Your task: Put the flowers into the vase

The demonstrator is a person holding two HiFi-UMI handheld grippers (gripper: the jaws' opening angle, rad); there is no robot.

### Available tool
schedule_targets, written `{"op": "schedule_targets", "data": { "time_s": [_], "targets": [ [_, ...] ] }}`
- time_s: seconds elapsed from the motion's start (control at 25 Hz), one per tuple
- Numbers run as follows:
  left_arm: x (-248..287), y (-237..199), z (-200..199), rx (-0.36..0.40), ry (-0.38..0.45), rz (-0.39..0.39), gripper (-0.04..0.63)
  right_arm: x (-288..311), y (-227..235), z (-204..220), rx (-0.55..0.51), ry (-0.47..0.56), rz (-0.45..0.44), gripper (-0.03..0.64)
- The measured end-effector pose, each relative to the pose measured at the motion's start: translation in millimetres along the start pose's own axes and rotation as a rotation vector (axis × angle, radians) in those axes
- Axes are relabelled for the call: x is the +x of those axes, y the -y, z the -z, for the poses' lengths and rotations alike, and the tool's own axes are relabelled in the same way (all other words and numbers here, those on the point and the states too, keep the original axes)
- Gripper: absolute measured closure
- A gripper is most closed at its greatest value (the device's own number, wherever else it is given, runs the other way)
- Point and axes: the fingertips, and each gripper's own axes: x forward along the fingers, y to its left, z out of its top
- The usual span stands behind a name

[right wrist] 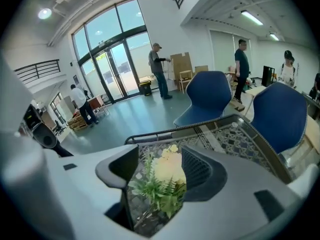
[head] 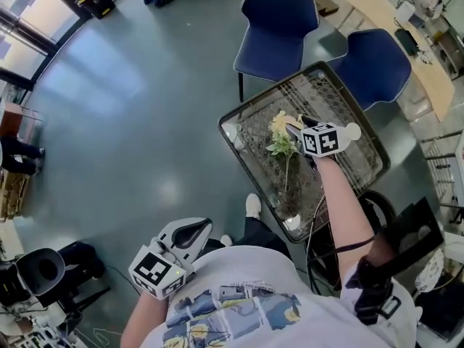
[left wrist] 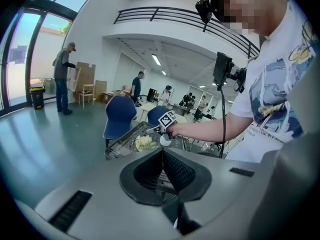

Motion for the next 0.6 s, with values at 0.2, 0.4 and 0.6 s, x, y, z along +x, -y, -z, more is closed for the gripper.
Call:
{"op": "schedule_targets", "data": {
  "time_s": [0.2,0.4,0.6],
  "targets": [
    [8,-18,-1,-0.037,-0.021,-0.073,0.586,63,50,35,0.057,-0.163,0.002,0.368],
    [-23,-53,-11,-0.034,-0.014,-0.103,0.586,94,42,64,0.18,-0.268,-0.002,0.37],
    [-23,-67,-18,-0.025,0.007,-0.11,0.586,81,29,51,0.128,-0.228,-0.045,0.539]
  ]
}}
